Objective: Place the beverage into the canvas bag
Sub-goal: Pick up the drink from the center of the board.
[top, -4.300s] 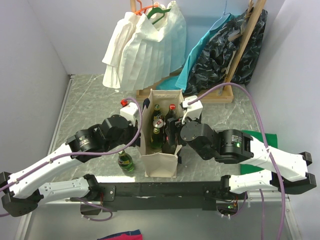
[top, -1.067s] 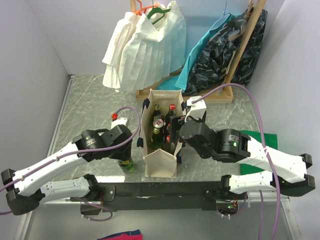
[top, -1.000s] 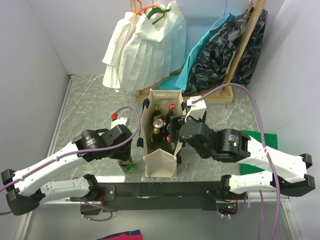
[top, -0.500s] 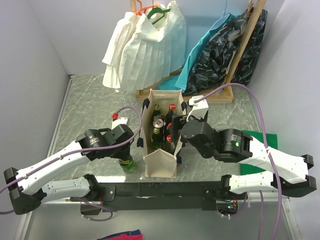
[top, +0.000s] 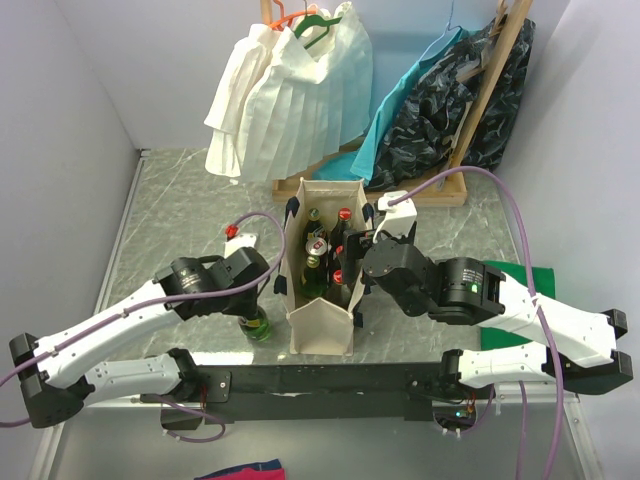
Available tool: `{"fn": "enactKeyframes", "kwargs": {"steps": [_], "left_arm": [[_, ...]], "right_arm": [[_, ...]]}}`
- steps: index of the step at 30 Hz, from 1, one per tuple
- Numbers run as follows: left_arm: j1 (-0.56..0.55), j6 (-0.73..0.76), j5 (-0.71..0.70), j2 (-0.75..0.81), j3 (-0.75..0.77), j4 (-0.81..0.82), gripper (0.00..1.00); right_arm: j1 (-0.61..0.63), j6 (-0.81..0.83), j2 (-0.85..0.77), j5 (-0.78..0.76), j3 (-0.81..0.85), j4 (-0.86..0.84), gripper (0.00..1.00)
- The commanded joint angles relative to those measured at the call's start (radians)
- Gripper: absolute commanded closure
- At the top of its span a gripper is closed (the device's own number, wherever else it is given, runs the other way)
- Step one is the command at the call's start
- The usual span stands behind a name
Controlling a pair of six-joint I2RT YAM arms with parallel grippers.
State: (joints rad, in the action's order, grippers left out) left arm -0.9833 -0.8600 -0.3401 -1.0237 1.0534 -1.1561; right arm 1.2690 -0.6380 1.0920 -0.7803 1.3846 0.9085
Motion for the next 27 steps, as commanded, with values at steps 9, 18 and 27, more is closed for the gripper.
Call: {"fn": "enactKeyframes", "kwargs": {"steps": [9, 18, 27], "left_arm": [[0.005, 0.027, -0.071, -0.033, 0.164, -0.011, 0.99], [0.006, 0.036, -0.094, -0.026, 0.264, -0.028, 0.99], [0.006, 0.026, -0.138, -0.012, 0.319, -0.076, 0.99]], "right_arm": [[-0.017, 0.003, -0.007, -0.016, -0.001, -0.019, 0.13], [-0.019, -0.019, 0.003, -0.011, -0.015, -0.007, 0.13], [-0.020, -0.084, 0.005, -0.010, -0.044, 0.035, 0.20]]}}
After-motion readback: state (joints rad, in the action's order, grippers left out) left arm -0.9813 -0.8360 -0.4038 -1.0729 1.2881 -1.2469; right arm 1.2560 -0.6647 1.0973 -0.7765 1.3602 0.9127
